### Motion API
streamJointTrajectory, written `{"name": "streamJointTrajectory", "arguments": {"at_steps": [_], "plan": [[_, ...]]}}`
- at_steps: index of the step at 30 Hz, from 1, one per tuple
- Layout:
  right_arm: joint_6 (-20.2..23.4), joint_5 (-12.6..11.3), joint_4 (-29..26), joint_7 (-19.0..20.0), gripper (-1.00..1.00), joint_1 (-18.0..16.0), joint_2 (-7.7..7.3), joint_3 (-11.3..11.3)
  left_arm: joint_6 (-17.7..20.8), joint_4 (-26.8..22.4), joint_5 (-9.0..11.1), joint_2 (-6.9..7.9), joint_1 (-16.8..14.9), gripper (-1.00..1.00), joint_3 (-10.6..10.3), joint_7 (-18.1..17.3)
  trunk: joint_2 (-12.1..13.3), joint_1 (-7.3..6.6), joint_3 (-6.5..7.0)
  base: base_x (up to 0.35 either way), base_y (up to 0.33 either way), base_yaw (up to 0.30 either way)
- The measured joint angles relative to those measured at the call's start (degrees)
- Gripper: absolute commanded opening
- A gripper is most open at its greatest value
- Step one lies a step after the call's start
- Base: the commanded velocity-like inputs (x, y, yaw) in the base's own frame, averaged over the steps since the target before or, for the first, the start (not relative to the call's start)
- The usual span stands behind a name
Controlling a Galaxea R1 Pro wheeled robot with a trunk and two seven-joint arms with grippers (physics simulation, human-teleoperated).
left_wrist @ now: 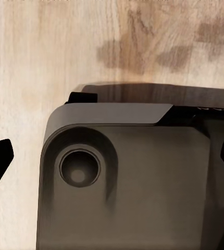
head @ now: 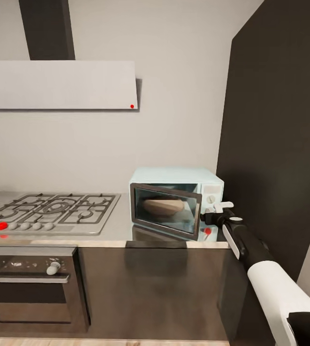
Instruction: In the kitchen, take the popcorn bag from the countertop, put it into the microwave, and heat it until the popcorn is cooked so the cooked popcorn ends up inside the bag.
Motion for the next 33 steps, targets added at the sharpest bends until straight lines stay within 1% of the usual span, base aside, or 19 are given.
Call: {"name": "streamJointTrajectory", "arguments": {"at_steps": [2, 4, 8, 11, 15, 16, 18, 19, 20, 21, 22, 24, 25, 29, 33], "plan": [[-0.1, 0.9, 0.0, 1.7, 1.0, -0.1, -0.17, -0.1, 0.0, 0.0, 0.0, 0.0, 0.0, 1.0, 0.0, 0.0, 0.0, 0.0, 0.01, 0.0, 0.0, 0.0], [-0.1, 0.8, 0.0, 3.2, 1.0, 0.0, -0.52, -0.1, 0.0, 0.0, 0.0, 0.0, 0.0, 1.0, 0.0, 0.0, 0.0, 0.0, 0.0, 0.0, 0.0, 0.0], [-0.1, 0.7, 0.2, 4.1, 1.0, -0.1, -0.73, 0.0, 0.0, 0.0, 0.0, 0.0, 0.0, 1.0, 0.0, 0.0, 0.0, 0.0, 0.01, 0.0, 0.0, 0.0], [0.0, 0.7, 0.3, 5.8, 1.0, -0.1, -1.1, 0.0, 0.0, 0.0, 0.0, -0.01, 0.0, 1.0, 0.0, 0.0, 0.0, 0.0, 0.01, 0.0, 0.0, 0.0], [0.0, 0.8, 0.3, 10.1, 1.0, 0.0, -1.94, 0.1, 0.0, 0.0, 0.0, -0.08, 0.0, 1.0, 0.0, 0.0, 0.0, 0.0, 0.0, 0.0, 0.0, 0.0], [0.0, 0.8, 0.3, 12.5, 1.0, 0.0, -2.37, 0.2, 0.0, 0.0, 0.0, -0.08, 0.0, 1.0, 0.0, 0.0, 0.0, 0.0, 0.0, 0.0, 0.0, 0.0], [0.0, 0.8, 0.4, 14.6, 1.0, 0.0, -2.58, 0.2, 0.0, 0.0, 0.0, -0.09, 0.0, 1.0, 0.0, 0.0, 0.0, 0.0, 0.0, 0.0, 0.0, 0.0], [0.1, 0.7, 0.4, 16.2, 1.0, 0.0, -2.28, 0.2, 0.0, 0.0, -0.1, -0.09, 0.0, 1.0, 0.0, 0.0, 0.0, 0.0, 0.0, 0.0, 0.0, 0.0], [0.2, 0.0, 0.4, 17.3, 1.0, 0.0, 0.0, 0.2, 0.0, 0.0, -0.1, -0.09, 0.0, 1.0, 0.0, 0.0, 0.0, 0.0, 0.0, 0.0, 0.0, 0.0], [0.2, 0.1, 0.5, 18.3, 1.0, 0.0, 0.2, 0.2, 0.0, 0.0, -0.1, -0.07, 0.0, 1.0, 0.0, 0.0, 0.0, 0.0, 0.0, 0.0, 0.0, 0.0], [0.2, 0.1, 0.5, 20.4, 1.0, 0.0, 0.19, 0.2, 0.0, 0.0, 0.0, -0.04, 0.0, 1.0, 0.0, 0.0, 0.0, 0.0, 0.0, 0.0, 0.0, 0.0], [0.2, 0.3, 0.5, 23.0, 1.0, 0.0, 0.16, 0.2, 0.0, 0.0, -0.1, -0.03, 0.0, 1.0, 0.0, 0.0, 0.0, 0.0, 0.0, 0.0, 0.0, 0.0], [0.2, 0.3, 0.5, 23.6, 1.0, 0.0, 0.13, 0.2, 0.0, 0.0, -0.1, -0.03, 0.0, 1.0, 0.0, 0.0, 0.0, 0.0, 0.0, 0.0, 0.0, 0.0], [0.3, 0.3, 0.6, 24.6, 1.0, 0.0, 0.13, 0.2, 0.0, 0.0, -0.1, -0.03, 0.0, 1.0, 0.0, 0.0, 0.0, 0.0, 0.0, -0.013, 0.004, 0.0], [0.2, 0.3, 0.6, 24.7, 1.0, 0.0, 0.08, 0.2, 0.0, 0.0, -0.1, -0.09, 0.0, 1.0, 0.0, 0.0, 0.0, 0.02, 0.0, -0.191, 0.099, 0.0]]}}
